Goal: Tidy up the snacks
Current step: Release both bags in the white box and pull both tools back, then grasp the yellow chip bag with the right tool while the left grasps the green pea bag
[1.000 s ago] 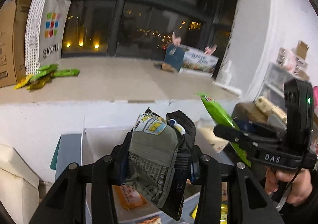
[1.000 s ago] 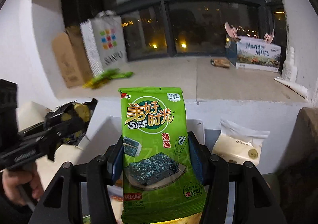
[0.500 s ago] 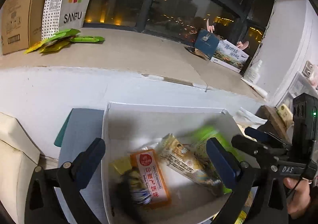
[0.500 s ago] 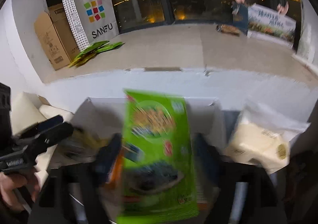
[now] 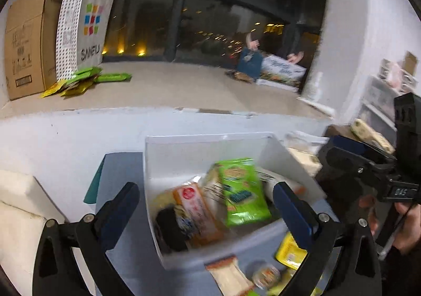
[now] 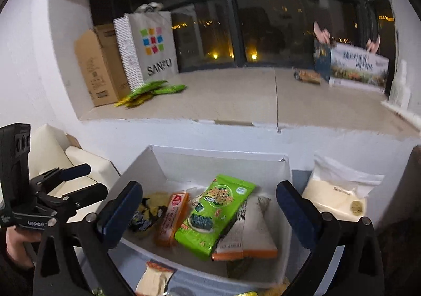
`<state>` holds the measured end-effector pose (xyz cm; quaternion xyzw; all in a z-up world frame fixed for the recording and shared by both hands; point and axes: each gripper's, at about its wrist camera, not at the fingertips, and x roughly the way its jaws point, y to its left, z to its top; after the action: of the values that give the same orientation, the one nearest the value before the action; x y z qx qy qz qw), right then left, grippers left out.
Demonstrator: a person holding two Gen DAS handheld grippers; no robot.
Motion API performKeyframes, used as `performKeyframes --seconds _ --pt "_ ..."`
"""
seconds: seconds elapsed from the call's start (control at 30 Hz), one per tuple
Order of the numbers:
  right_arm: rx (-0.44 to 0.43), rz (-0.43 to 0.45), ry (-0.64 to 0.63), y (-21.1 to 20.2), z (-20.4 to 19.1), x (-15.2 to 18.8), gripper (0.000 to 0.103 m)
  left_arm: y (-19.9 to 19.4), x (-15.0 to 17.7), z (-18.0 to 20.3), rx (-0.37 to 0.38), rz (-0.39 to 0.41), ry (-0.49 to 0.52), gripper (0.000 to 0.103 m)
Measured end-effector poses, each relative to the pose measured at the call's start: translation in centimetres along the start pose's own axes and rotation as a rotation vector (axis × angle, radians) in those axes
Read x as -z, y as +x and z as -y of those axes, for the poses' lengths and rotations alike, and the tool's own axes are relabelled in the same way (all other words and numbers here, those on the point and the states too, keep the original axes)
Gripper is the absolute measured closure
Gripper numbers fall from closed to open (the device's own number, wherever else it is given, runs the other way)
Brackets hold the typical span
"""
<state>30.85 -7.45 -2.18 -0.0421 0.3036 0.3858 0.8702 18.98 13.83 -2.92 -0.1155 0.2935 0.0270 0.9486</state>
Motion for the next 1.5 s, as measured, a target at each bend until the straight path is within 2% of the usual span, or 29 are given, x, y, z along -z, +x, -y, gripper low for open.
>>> performKeyframes --seconds 0.23,0.4,0.53,0.63,0.7,0.77,0.83,0.93,1.13,1.23,1.4,1.5 --pt "-0.038 0.088 -0.105 -8.0 -2.5 4.1 0.0 -7.2 4.8 3.3 0.046 0.033 0.054 0.0" --pt "-0.05 0.09 -0.137 -12.3 -3.5 8.4 0.0 -10.6 8.9 5.2 0.092 0.027 0.051 0.0" --pt "-0.062 0.112 -0.102 -16.1 -3.1 12.3 0.0 -12.5 12.0 6.5 0.123 0.029 0.041 0.0" --pt "-0.072 0.081 -0.088 -17.5 -2.6 15.2 0.0 -13.3 13.5 7.1 0.15 0.027 0.02 0.0" --pt "-0.067 0.062 -0.082 -17.8 -2.5 16.6 0.0 -13.6 14.2 7.1 0.211 0.026 -0.026 0.0" --pt "-0.071 0.047 -0.084 -17.9 -2.4 18.0 0.0 -13.8 14.3 7.1 0.222 0.031 -0.045 0.0" --pt "-0.05 0.034 -0.115 -17.6 -2.8 19.2 0.0 -14.1 14.3 6.9 0.192 0.046 -0.048 0.0" --pt "-0.007 0.001 -0.164 -16.5 -3.6 20.2 0.0 -14.5 14.3 6.4 0.186 0.061 -0.07 0.0" --pt "0.032 -0.036 -0.33 -13.3 -6.7 21.3 0.0 -14.9 14.7 5.0 0.158 0.064 -0.098 0.0" --pt "0.037 -0.081 -0.386 -11.4 -7.8 21.5 0.0 -14.9 15.1 4.5 0.154 0.06 -0.109 0.0" --pt "-0.02 -0.155 -0.366 -8.2 -8.6 21.0 0.0 -14.6 15.5 4.1 0.145 0.049 -0.113 0.0" --pt "-0.011 -0.192 -0.35 -6.1 -8.6 20.4 0.0 -14.5 15.8 3.9 0.14 0.041 -0.115 0.0"
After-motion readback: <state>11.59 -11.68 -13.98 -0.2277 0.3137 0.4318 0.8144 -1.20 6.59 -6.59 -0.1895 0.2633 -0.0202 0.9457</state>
